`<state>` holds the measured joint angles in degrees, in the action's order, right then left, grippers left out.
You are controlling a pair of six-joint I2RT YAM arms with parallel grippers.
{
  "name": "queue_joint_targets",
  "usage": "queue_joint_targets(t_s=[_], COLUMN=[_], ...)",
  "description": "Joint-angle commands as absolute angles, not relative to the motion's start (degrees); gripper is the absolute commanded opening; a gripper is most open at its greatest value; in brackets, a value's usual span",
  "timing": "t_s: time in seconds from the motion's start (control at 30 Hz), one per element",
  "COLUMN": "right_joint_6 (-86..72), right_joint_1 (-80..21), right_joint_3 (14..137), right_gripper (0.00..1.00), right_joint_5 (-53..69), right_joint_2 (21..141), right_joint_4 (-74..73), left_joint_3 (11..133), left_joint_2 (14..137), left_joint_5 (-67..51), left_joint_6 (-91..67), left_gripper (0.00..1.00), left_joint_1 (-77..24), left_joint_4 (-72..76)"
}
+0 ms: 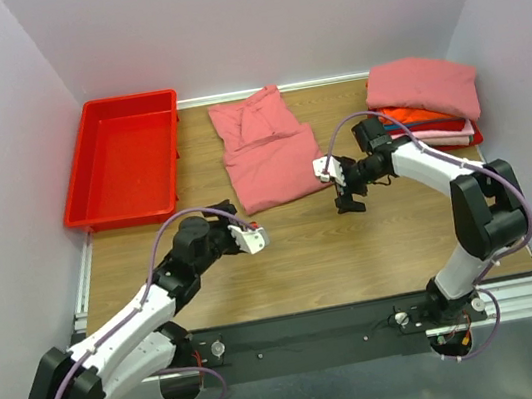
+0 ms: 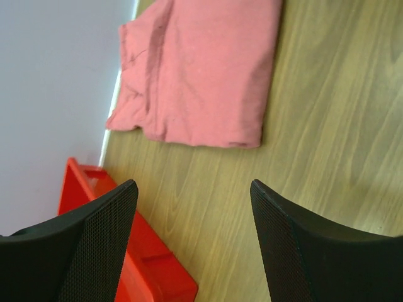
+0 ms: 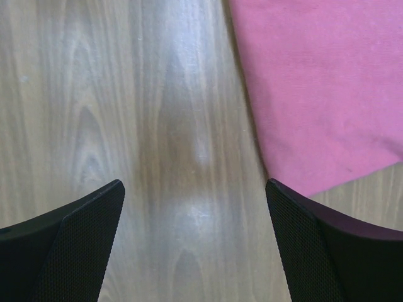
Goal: Fold and stack the t-shirts
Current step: Fold the tshirt
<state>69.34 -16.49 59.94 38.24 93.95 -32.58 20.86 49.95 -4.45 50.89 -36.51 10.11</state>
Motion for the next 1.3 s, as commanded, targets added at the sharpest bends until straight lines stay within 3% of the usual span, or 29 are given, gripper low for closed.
queue_joint_targets(t_s=[0.0,0.17,0.4,0.97,1.27], right_joint_6=[73.74,73.74,74.09,74.62,73.57], right_joint_1=[-16.26,-16.17,-16.17,-16.61,-17.49], right_joint_3=[63.19,67.22,72.24,77.43,77.69], right_gripper=[0.98,0.98,0.95,0.87,0.71], right_joint_5=[36.30,36.91,37.53,35.25,31.55], right_joint_2=[97.11,100.97,106.43,113.03,115.13], right_joint_4=[-32.26,-32.34,-32.26,-32.43,-32.34], left_joint_3=[23.98,29.96,34.89,43.76,47.37], left_joint_2=[57.70,73.09,83.30,95.36,99.75], left_joint_5=[-10.45,-9.76,-7.91,-7.21,-7.64], left_joint_6=[53.44,52.12,51.77,50.80,49.39], left_gripper=[0.79,0.78,0.77,0.72,0.66], left_joint_1=[-37.00,-36.91,-36.65,-34.98,-34.81], left_joint_4=[12.83,14.15,16.52,11.79,9.05])
